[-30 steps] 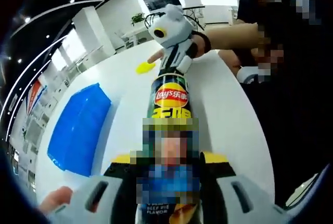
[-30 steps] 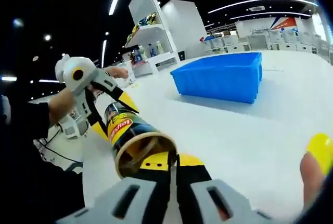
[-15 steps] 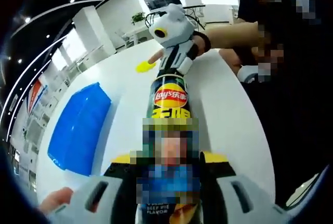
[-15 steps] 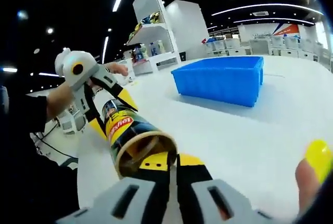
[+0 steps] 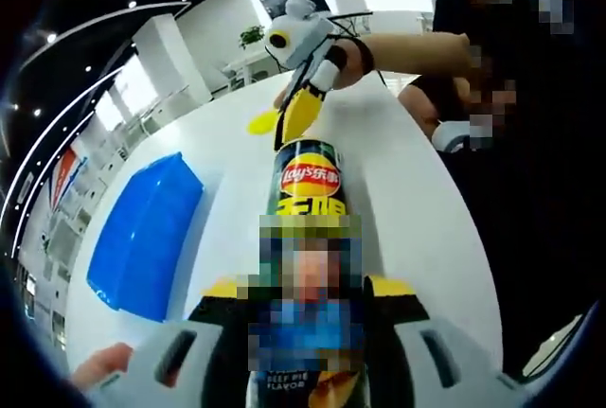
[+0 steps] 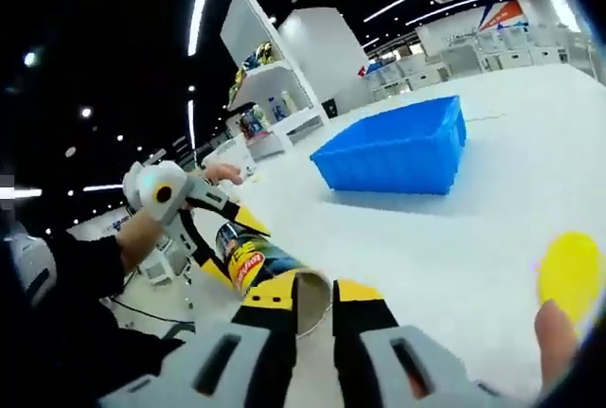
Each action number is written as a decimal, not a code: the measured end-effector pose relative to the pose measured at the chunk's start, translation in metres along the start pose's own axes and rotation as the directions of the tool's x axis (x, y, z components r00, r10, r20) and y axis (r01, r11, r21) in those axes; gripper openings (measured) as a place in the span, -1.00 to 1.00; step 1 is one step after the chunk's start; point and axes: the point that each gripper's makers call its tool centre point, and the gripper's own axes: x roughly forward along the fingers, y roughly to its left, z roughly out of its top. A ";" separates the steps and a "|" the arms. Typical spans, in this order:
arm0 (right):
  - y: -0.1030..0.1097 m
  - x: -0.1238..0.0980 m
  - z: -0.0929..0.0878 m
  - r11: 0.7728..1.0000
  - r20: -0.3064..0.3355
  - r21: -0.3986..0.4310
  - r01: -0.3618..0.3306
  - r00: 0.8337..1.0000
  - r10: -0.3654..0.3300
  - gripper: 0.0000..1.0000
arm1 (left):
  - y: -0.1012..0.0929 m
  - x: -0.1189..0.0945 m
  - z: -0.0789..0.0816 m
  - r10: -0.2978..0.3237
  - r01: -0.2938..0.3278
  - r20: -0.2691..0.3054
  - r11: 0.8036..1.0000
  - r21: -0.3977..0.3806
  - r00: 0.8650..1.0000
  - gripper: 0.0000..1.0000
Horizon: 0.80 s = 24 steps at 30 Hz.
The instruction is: Open the lid of the chip container on the table, take out the chips, place them into the box in front of the container, and close the lid
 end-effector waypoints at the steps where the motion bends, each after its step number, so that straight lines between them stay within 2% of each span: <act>1: 0.001 0.001 -0.007 1.000 -0.037 0.028 -0.012 0.999 0.013 -0.77 | 0.000 0.000 0.000 0.001 -0.001 0.001 1.000 0.001 1.000 -0.09; 6: 0.004 0.012 -0.013 0.995 -0.054 0.079 -0.053 0.997 0.058 -0.81 | 0.000 0.000 -0.001 0.004 -0.004 -0.001 1.000 0.010 1.000 -0.09; 8: 0.008 0.014 -0.010 0.985 -0.038 0.152 -0.087 0.995 0.094 -0.90 | 0.001 0.000 -0.001 0.011 -0.011 -0.006 1.000 0.010 1.000 -0.09; 9: 0.008 0.015 -0.010 0.983 -0.035 0.162 -0.091 0.995 0.098 -0.91 | 0.002 0.000 -0.001 0.014 -0.014 -0.005 1.000 0.007 1.000 -0.09; 11: 0.010 0.017 -0.013 0.964 -0.038 0.238 -0.118 0.991 0.131 -0.91 | 0.003 0.000 -0.001 0.015 -0.015 -0.004 1.000 0.005 1.000 -0.09; 13: 0.011 0.017 -0.015 0.933 -0.031 0.334 -0.133 0.988 0.152 -0.90 | 0.003 0.000 -0.001 0.014 -0.014 -0.002 1.000 0.004 1.000 -0.09; 14: 0.009 0.016 -0.013 0.910 -0.013 0.384 -0.154 0.985 0.172 -0.90 | 0.003 0.000 -0.002 0.015 -0.015 0.001 1.000 0.005 1.000 -0.09; 17: -0.002 0.011 -0.003 0.876 0.033 0.448 -0.179 0.982 0.184 -0.95 | 0.004 -0.001 -0.002 0.013 -0.013 0.010 1.000 0.000 1.000 -0.09; 18: 0.001 0.011 0.003 0.853 0.058 0.481 -0.203 0.978 0.200 -0.96 | 0.005 -0.001 -0.002 0.012 -0.012 0.015 1.000 -0.001 1.000 -0.09; 19: 0.003 0.011 0.003 0.853 0.055 0.475 -0.218 0.974 0.219 -0.99 | 0.006 -0.001 -0.002 0.012 -0.012 0.018 1.000 -0.004 1.000 -0.09; 23: 0.005 0.013 0.000 0.857 0.036 0.474 -0.203 0.977 0.212 -0.98 | 0.006 0.000 -0.001 0.012 -0.012 0.017 1.000 -0.009 1.000 -0.09; 24: 0.009 0.012 -0.013 0.864 -0.032 0.468 -0.184 0.974 0.224 -0.93 | 0.006 0.000 -0.001 0.014 -0.014 0.021 1.000 -0.004 1.000 -0.09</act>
